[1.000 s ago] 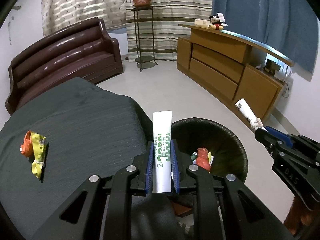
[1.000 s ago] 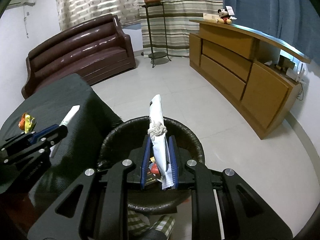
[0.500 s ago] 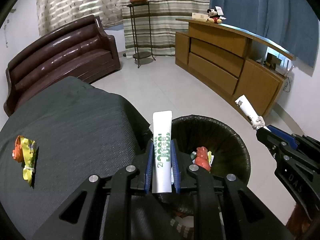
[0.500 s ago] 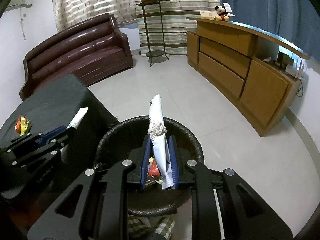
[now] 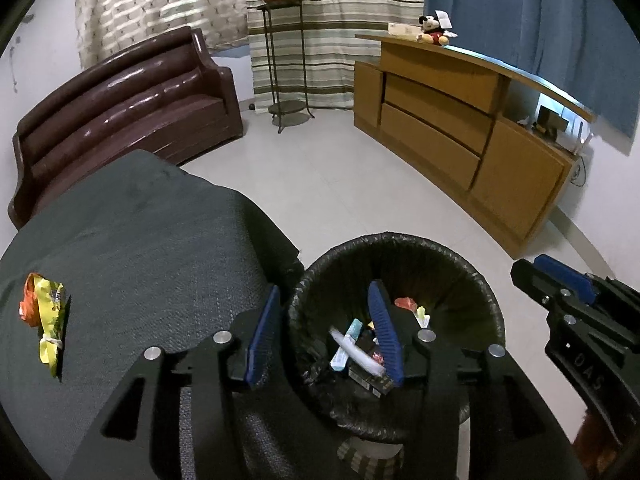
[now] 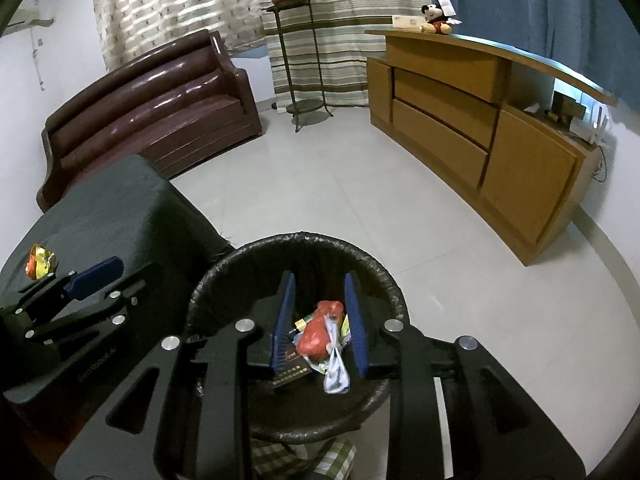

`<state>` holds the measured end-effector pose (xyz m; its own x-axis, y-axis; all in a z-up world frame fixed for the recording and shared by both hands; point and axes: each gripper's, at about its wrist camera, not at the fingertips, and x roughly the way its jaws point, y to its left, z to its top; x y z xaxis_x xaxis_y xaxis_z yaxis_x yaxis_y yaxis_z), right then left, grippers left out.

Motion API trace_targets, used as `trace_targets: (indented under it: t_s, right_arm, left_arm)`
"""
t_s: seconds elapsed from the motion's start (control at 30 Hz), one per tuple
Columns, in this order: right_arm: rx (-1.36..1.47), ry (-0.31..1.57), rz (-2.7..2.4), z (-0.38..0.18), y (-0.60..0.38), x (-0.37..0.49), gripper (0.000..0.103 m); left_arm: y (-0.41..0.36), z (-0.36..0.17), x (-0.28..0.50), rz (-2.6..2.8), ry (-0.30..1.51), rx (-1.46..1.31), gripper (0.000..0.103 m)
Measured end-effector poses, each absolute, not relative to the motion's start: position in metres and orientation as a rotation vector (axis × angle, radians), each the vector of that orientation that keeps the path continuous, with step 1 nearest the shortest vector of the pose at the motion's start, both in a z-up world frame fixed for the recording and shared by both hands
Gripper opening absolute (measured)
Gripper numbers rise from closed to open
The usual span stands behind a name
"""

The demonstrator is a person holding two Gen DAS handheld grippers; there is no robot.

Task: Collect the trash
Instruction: 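Carry the strip and rolled wrapper over the bin and open both tools, then move both open tools back toward the orange and yellow wrappers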

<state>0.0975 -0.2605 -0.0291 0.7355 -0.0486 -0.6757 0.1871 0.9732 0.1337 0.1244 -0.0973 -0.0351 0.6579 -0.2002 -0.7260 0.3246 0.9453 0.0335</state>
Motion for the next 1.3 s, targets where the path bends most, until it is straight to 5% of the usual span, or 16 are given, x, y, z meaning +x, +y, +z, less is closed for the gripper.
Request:
trace_targets:
  t_s: [0.6, 1.3]
  right_arm:
    - [0.196, 0.735, -0.118, -0.029, -0.251, 0.099, 0.034]
    - [0.118, 0.754, 0.035, -0.017, -0.157, 0.116, 0.035]
  left_arm:
    - [-0.071, -0.027, 0.123, -0.258, 0.797, 0.141, 0.055]
    - [0.045, -0.014, 0.106, -0.060, 0.780, 0.056, 0.058]
